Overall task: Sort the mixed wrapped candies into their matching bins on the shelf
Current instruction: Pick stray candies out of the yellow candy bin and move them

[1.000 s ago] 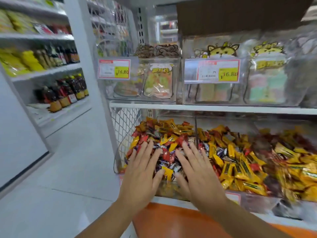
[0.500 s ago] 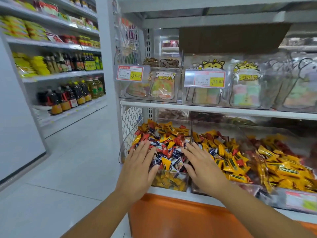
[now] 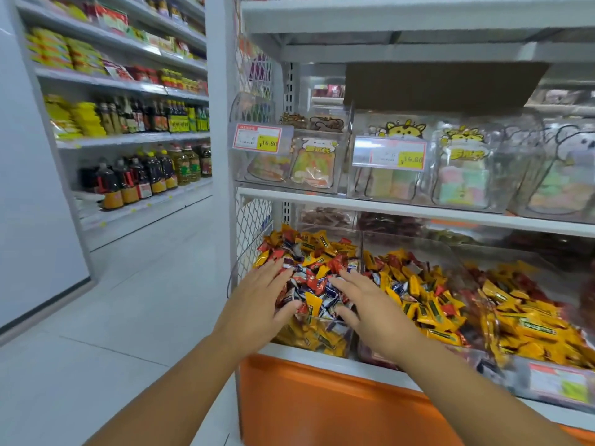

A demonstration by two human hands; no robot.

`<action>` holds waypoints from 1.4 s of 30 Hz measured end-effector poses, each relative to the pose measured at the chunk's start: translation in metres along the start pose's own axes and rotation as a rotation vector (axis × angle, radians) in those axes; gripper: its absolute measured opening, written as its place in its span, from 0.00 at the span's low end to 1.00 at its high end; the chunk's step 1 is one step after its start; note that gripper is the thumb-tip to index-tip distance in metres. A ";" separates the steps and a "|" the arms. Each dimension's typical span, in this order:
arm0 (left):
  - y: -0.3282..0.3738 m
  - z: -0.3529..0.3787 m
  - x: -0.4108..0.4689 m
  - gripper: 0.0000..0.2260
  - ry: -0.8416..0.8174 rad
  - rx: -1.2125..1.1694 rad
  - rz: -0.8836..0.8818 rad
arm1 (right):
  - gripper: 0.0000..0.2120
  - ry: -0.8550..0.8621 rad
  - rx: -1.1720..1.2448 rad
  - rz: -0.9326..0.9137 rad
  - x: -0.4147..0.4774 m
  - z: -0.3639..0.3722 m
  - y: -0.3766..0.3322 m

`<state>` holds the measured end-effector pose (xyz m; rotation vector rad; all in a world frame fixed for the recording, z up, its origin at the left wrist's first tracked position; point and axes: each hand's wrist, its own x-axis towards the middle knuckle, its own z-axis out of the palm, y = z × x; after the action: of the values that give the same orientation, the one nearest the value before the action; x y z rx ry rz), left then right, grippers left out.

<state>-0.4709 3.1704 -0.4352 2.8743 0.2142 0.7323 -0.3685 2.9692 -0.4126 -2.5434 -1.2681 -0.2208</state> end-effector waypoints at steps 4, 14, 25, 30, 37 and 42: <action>-0.015 0.017 0.018 0.29 -0.026 -0.014 -0.019 | 0.25 0.026 -0.034 0.006 0.019 0.012 0.012; -0.026 0.036 0.084 0.29 -0.026 -0.035 0.012 | 0.20 -0.057 0.037 0.024 0.099 0.003 0.036; -0.032 0.040 0.111 0.31 -0.149 -0.025 0.012 | 0.19 -0.270 -0.084 0.074 0.149 0.014 0.041; -0.031 0.032 0.113 0.24 -0.176 -0.120 0.022 | 0.10 -0.144 0.086 0.076 0.139 0.006 0.045; -0.009 0.034 0.106 0.23 -0.320 -0.053 0.059 | 0.14 -0.167 0.016 0.088 0.125 -0.002 0.048; -0.005 0.027 0.095 0.16 -0.212 -0.112 -0.007 | 0.09 -0.105 0.118 0.073 0.121 0.002 0.043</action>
<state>-0.3758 3.1885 -0.4155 2.8147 0.1498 0.4194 -0.2615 3.0365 -0.3909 -2.5227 -1.1845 0.0034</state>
